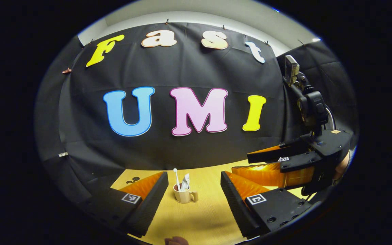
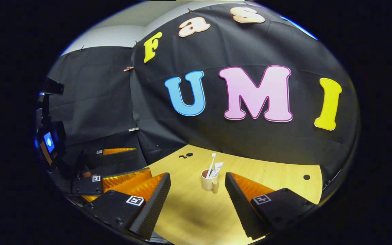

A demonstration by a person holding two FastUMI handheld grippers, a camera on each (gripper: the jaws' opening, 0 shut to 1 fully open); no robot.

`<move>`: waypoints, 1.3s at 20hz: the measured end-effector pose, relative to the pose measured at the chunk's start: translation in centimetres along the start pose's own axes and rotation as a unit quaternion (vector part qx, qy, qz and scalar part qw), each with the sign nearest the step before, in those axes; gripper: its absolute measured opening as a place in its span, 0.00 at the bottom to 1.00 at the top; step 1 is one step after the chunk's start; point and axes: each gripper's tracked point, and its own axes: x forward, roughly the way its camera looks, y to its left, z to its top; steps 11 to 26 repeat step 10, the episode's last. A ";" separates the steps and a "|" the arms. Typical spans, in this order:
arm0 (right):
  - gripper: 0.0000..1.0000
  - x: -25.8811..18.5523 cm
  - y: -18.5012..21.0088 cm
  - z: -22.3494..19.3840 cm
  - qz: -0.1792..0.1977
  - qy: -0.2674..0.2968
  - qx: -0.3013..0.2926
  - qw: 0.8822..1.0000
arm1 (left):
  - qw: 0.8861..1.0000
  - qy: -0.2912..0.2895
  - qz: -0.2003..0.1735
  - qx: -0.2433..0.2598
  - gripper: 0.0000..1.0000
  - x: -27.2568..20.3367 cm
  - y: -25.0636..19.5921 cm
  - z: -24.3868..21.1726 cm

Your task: Put the toothbrush and toothpaste on the desktop into the cup, then pick up the cup and place it on the coaster on the desktop.

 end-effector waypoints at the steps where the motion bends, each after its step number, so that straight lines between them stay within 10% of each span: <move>1: 0.98 -0.3 0.0 0.2 -0.001 -0.007 0.000 1.000 | 1.000 0.001 0.001 0.000 0.97 -0.1 0.0 0.0; 26: 0.98 -1.0 0.8 0.5 -0.006 -0.022 0.002 1.000 | 1.000 -0.010 0.009 -0.006 0.97 -1.1 0.3 0.8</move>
